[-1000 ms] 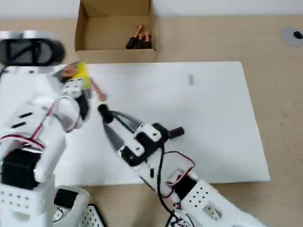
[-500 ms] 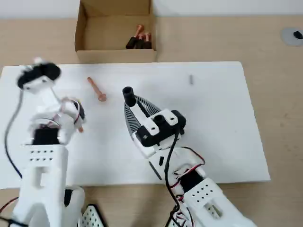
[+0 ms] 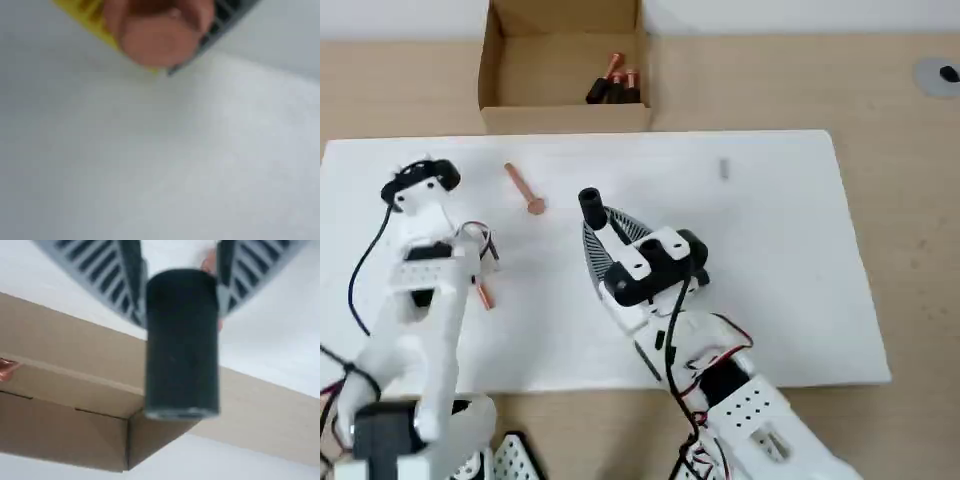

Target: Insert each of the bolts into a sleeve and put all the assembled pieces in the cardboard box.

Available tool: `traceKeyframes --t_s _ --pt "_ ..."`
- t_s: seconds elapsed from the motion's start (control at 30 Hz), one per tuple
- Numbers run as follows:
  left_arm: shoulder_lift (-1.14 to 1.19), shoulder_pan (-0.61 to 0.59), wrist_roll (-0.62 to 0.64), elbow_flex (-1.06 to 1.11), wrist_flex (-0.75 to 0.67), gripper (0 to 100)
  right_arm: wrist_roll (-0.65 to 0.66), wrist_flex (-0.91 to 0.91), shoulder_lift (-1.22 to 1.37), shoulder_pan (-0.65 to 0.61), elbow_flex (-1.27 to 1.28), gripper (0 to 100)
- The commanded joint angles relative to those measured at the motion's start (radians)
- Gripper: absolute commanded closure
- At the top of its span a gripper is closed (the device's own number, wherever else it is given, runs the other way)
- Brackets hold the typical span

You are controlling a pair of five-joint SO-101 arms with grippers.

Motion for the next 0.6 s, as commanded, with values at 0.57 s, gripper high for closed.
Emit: traceKeyframes --t_s 0.57 --pt "-0.018 0.12 0.009 -0.206 0.275 89 -0.011 0.002 -0.025 0.025 -0.074 98.8"
